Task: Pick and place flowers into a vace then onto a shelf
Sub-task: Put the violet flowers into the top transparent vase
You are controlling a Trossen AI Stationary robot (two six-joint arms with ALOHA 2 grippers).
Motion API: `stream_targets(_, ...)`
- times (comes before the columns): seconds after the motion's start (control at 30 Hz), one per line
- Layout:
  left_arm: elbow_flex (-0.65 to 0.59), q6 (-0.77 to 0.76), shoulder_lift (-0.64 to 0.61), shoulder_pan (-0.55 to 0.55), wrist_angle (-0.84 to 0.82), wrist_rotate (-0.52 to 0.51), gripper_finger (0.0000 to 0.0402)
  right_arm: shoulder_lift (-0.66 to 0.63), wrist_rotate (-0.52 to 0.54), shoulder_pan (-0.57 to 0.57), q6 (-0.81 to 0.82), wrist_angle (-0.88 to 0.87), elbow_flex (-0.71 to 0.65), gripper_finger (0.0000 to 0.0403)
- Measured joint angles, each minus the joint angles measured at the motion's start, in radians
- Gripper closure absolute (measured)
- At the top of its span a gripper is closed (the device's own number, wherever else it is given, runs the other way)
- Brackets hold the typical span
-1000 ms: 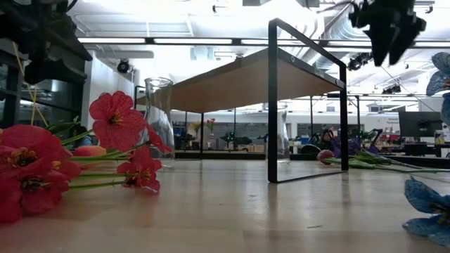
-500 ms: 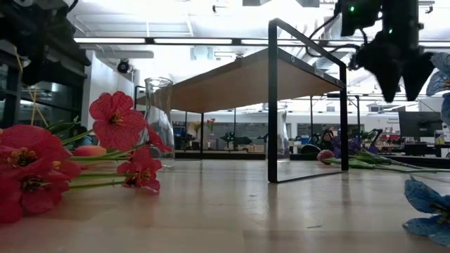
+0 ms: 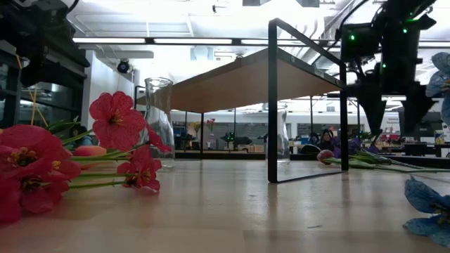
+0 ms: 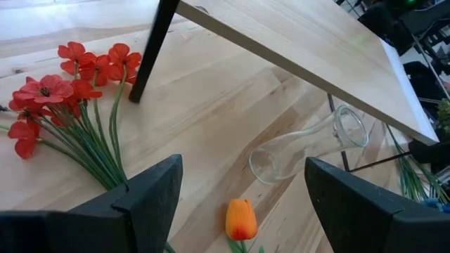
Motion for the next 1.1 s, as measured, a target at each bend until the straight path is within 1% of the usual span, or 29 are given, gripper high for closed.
stream_targets(0.13,0.0,0.0,0.0,0.0,0.0,0.0,0.0069,0.0,0.006,0.0,0.053,0.067,-0.039,0.0073)
stream_targets(0.23,0.0,0.0,0.0,0.0,0.0,0.0,0.0069,0.0,0.034,0.0,0.073,0.123,-0.057,0.0073)
stream_targets(0.5,0.0,0.0,0.0,0.0,0.0,0.0,0.0069,0.0,0.105,0.0,0.156,0.15,-0.058,0.0073)
stream_targets(1.1,0.0,0.0,0.0,0.0,0.001,0.005,0.0069,0.002,0.089,0.0,0.184,0.148,-0.058,0.0073)
